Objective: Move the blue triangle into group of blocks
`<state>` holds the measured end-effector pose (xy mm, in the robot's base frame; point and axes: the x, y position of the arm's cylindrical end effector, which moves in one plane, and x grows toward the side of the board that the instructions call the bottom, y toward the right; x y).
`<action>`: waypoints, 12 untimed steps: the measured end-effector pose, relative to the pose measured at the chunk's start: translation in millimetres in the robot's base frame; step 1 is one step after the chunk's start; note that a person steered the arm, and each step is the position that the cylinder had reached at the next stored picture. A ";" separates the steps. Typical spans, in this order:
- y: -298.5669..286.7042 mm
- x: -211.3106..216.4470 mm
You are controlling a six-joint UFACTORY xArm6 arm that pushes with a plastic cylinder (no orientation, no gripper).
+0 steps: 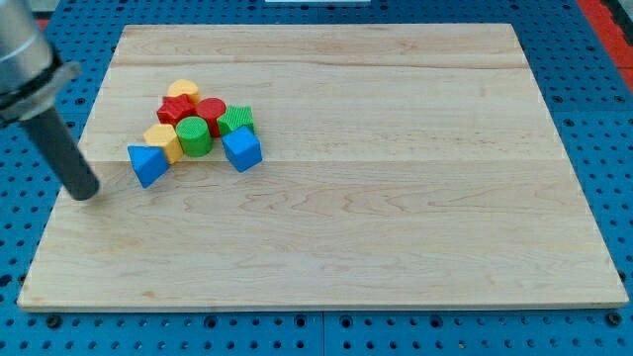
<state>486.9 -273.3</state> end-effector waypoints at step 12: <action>147.0 -48.1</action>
<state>438.8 -126.2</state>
